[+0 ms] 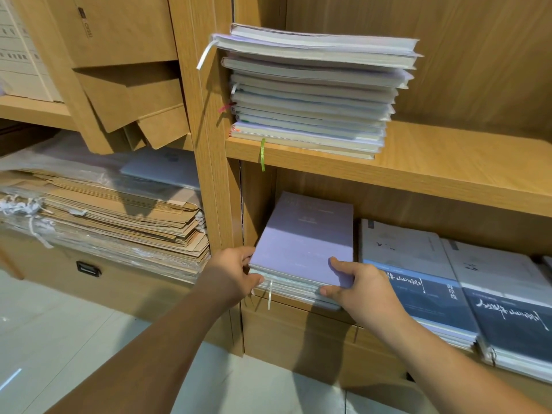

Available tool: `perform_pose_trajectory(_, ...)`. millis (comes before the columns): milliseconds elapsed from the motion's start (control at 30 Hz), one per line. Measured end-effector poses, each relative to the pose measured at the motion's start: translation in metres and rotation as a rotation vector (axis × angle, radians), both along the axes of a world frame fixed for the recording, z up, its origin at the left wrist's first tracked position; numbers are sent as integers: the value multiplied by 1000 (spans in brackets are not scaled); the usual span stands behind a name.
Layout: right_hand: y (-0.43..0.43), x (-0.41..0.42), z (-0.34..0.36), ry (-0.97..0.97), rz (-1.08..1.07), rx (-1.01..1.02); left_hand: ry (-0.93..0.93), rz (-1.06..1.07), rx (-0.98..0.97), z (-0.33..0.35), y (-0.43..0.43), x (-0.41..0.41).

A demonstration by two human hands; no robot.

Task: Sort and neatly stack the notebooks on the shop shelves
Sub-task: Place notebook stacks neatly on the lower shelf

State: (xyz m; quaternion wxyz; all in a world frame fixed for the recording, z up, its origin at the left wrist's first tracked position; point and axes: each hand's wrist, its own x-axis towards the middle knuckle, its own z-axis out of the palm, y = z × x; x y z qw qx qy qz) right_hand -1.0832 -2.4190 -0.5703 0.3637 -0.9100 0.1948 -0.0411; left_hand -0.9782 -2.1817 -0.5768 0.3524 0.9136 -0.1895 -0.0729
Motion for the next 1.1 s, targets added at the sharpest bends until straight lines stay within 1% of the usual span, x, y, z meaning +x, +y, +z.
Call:
perform_pose_trajectory(67,-1,0,1,3,-19,-1,37,-24,-1,0,0,1)
perform_pose_trajectory(167,-3,-1,0,5,-62,-2,38,-33,-8,0,0,1)
perform_pose_trajectory(300,0,-3,-2,-64,-112,90,-3,-12,-42,-3,1,-1)
perform_pose_trajectory(500,3,0,-1,-76,-124,198,-16,36,-75,-1,-1,-3)
perform_pose_trajectory(767,7,-3,-7,-107,-148,185,14,40,-38,1,2,-4)
perform_pose_trajectory(833,7,-2,-6,-79,-150,172,72,24,-63,3,3,-5)
perform_pose_trajectory(900,5,-1,-2,4,-146,113,110,4,-53,4,4,-5)
perform_pose_trajectory(1000,3,0,3,119,-141,26,86,12,10,4,3,-1)
perform_pose_trajectory(1100,2,2,7,122,-148,20,81,57,49,5,-1,3)
